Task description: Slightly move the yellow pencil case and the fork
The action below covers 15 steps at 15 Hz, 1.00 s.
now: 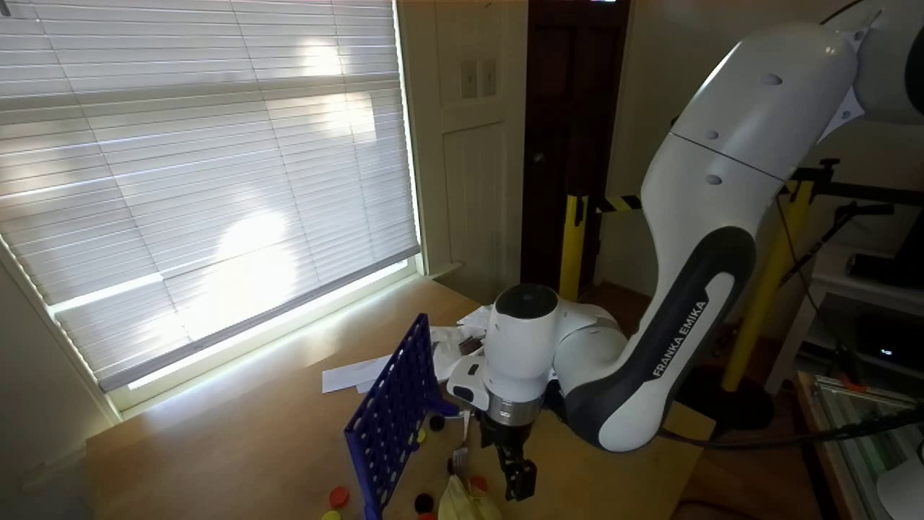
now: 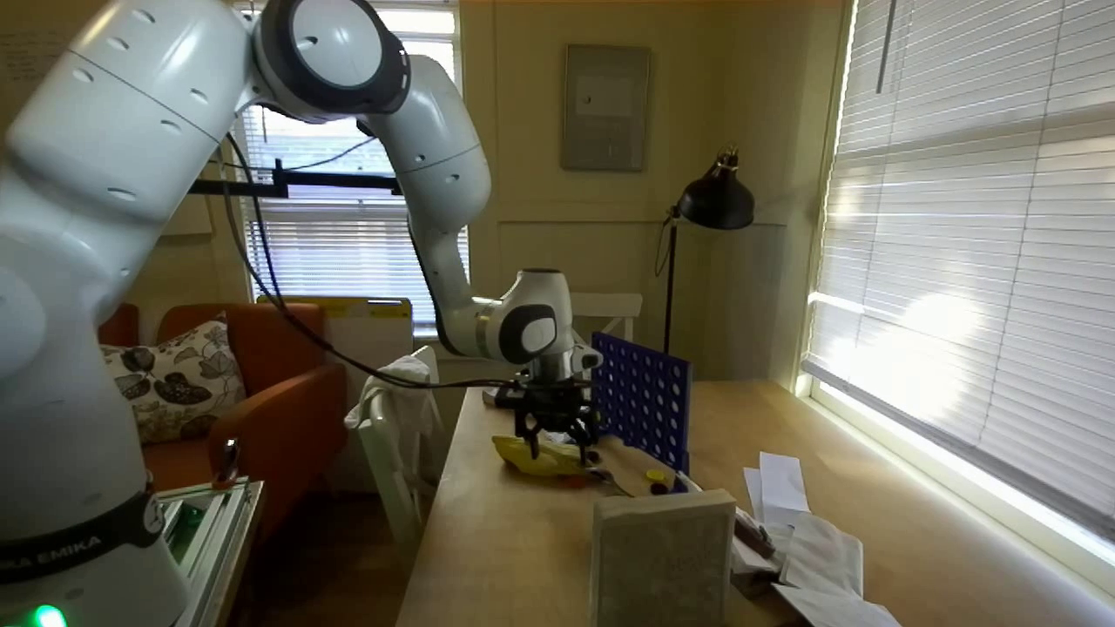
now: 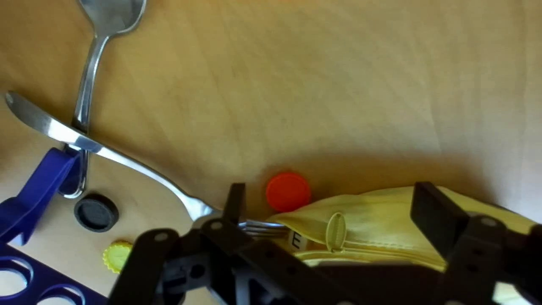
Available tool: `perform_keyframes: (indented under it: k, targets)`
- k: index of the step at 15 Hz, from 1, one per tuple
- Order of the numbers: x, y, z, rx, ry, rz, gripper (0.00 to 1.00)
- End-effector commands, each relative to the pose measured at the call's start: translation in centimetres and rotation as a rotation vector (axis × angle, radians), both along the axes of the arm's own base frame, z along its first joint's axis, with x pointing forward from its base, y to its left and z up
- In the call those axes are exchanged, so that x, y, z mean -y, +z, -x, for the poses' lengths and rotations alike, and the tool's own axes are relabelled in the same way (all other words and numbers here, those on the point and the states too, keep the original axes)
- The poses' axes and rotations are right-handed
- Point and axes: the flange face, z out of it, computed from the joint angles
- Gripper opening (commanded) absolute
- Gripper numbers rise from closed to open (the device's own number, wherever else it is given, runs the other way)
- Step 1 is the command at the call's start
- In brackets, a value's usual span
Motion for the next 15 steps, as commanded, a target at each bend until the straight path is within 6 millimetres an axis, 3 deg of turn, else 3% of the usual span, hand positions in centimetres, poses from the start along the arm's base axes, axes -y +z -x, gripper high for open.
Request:
perform_keyframes:
  k: [1,7,15]
  targets:
    - [-1.7,-1.0,-1.0,0.027,-0.057,0.003,1.00]
    - [-2.8,-1.1,-2.7,0.062,-0.148,0.029,0.95]
    - [-2.7,-3.4,-3.9,0.041,-0.192,0.048,0.92]
